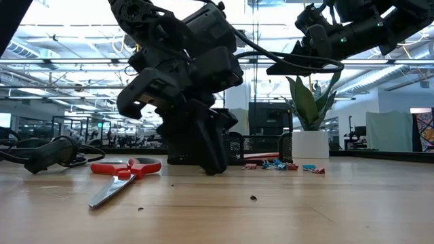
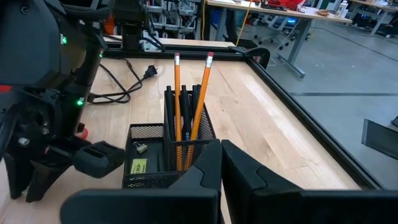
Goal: Pick and place office supplies into organizer
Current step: Put the gray binder clip into the black desk organizer
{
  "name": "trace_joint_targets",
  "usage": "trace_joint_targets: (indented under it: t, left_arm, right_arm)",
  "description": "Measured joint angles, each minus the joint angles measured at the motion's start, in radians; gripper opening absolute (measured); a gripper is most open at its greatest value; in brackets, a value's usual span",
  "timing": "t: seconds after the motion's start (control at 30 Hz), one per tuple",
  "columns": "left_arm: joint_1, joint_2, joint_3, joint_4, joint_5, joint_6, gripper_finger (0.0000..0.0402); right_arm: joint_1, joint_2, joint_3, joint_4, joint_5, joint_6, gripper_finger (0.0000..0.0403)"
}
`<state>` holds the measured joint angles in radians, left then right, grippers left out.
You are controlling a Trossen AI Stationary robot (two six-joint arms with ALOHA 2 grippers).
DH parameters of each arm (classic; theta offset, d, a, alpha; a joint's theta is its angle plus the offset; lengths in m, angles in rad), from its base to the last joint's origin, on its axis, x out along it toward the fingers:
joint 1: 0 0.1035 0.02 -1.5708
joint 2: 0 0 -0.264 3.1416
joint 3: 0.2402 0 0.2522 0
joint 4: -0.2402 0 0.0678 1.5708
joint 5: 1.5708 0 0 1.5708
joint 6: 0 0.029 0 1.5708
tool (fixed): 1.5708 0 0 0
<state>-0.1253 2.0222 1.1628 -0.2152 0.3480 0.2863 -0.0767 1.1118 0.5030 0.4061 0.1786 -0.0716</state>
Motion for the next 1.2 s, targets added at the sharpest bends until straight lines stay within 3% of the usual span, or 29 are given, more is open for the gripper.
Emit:
trace_joint_targets:
  t: [0.37,0.63,0.93,1.2]
  left_arm:
    - [0.030,-0.205,-0.005,-0.178,-0.270,0.055,0.0057]
    - [0.096,-0.267,-0.002,-0.135,-0.293,0.079,0.0079]
    - [0.163,-0.222,-0.003,-0.156,-0.308,0.072,0.0061]
    - [0.166,-0.207,0.000,-0.155,-0.342,0.052,0.0129]
  right_arm:
    - [0.000,0.000,0.000,0.000,0.000,0.000,0.0000]
    - [0.000,0.000,-0.001,0.000,0.001,0.000,0.0000]
    - [0.000,0.000,-0.001,0.000,0.001,-0.003,0.0000]
    - [0.000,0.000,0.000,0.000,0.001,-0.003,0.0000]
